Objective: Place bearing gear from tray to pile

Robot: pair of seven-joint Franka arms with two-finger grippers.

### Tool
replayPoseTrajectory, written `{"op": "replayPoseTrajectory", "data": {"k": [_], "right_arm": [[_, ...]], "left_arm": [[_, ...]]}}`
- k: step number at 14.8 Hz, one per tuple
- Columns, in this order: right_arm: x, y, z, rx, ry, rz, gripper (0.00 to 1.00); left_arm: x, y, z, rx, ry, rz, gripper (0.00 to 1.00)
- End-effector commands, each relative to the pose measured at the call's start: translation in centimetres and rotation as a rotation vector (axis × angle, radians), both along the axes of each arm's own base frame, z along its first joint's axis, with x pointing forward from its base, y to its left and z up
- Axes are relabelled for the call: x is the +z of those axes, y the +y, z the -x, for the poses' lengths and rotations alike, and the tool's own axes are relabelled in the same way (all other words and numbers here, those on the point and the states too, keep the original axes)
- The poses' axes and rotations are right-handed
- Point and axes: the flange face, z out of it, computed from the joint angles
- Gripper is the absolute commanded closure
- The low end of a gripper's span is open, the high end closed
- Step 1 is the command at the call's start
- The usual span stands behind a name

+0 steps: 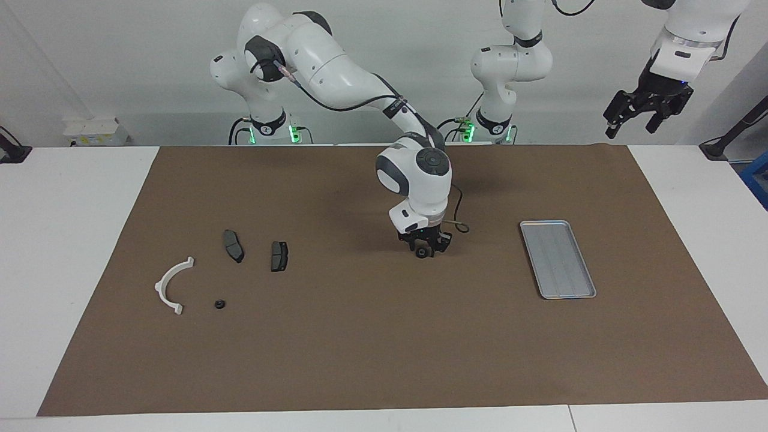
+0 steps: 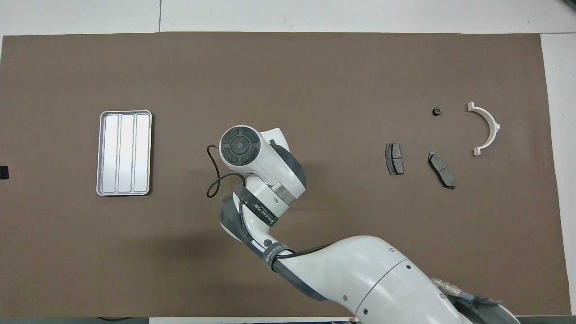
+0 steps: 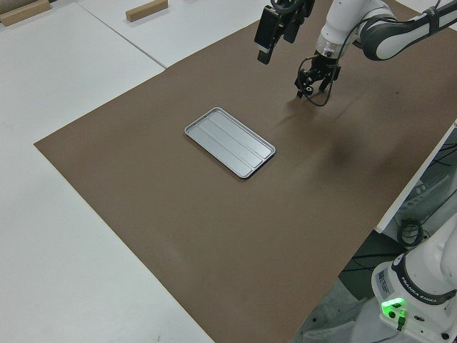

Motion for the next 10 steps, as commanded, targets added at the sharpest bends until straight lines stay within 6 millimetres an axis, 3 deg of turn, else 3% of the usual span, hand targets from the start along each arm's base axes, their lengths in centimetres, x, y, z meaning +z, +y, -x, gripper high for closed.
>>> {"op": "replayPoseTrajectory", "data": {"k": [1, 3, 5, 9, 10], "right_arm": [[-1.0, -0.9, -0.4, -0.019, 0.007, 0.017, 0.65], [-1.0, -0.9, -0.5, -0.02, 0.005, 0.014, 0.82], [-1.0, -0.9, -0.5, -0.02, 0.007, 0.015, 1.0], [-0.7, -1.6, -0.8, -0.025, 0.02, 0.04, 1.0], [0.6, -2.4, -1.9, -0.032, 0.025, 0.049, 1.0]], "left_arm": [[0.3, 1.2, 0.1, 0.024, -0.056, -0.002, 0.0], [-0.1, -0.4, -0.2, 0.005, -0.052, -0.02, 0.0], [-0.4, 0.1, 0.0, 0.007, -0.038, -0.02, 0.0], [-0.7, 0.0, 0.1, 0.009, -0.03, -0.019, 0.0], [-0.6, -0.4, 0.1, 0.004, -0.03, -0.018, 0.0]]}}
